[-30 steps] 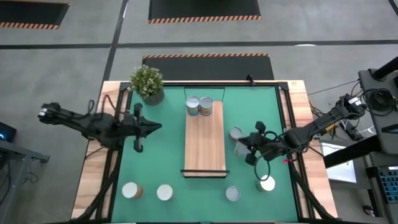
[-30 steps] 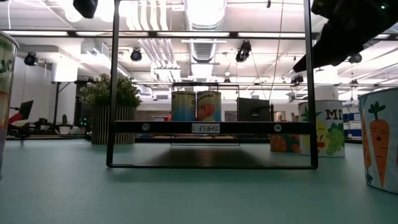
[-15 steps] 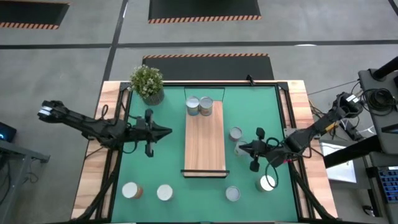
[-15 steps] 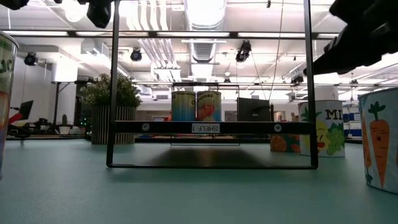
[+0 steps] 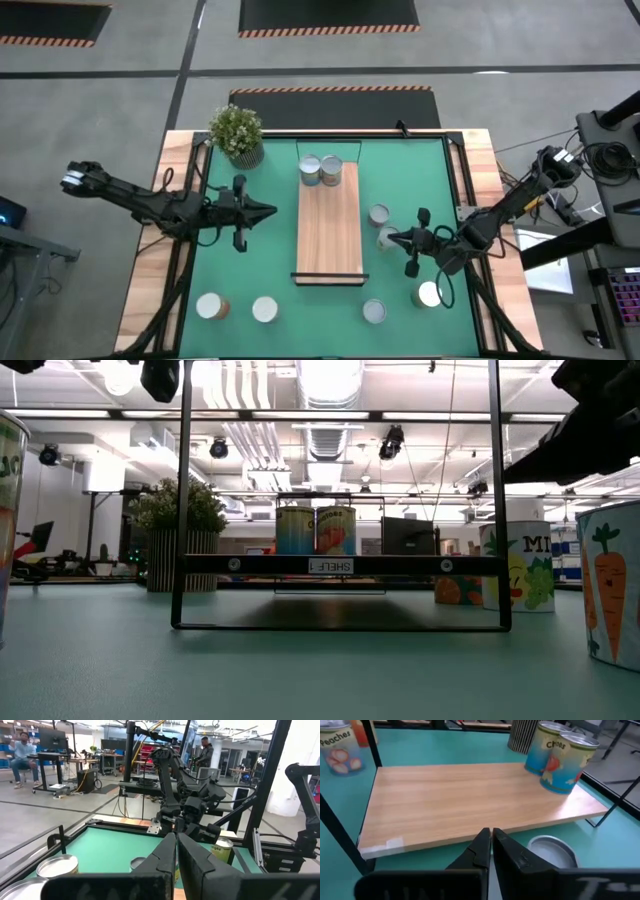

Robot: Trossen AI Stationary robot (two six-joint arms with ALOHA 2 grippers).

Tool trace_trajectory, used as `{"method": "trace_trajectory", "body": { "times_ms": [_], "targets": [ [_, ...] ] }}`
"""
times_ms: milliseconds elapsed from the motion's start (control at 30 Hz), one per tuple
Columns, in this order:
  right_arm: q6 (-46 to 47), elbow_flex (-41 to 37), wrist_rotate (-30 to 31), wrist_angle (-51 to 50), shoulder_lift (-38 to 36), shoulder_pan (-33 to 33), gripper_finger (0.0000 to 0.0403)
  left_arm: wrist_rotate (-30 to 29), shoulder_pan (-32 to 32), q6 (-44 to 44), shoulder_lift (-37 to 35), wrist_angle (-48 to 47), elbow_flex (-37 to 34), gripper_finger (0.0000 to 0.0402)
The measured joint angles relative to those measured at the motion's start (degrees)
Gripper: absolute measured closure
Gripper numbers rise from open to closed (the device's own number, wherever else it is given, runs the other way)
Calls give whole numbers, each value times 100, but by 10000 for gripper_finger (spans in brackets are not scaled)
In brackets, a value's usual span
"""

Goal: Pick and place cans onto a shelf
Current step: Put the canned mixed fruits on the shelf

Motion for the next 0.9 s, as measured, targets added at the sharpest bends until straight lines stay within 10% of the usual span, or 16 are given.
{"method": "trace_trajectory", "body": {
  "times_ms": [900],
  "targets": [
    [1785,891,-702,-2717,20,-18,48,0,2,45,7,0,0,402]
  ]
}}
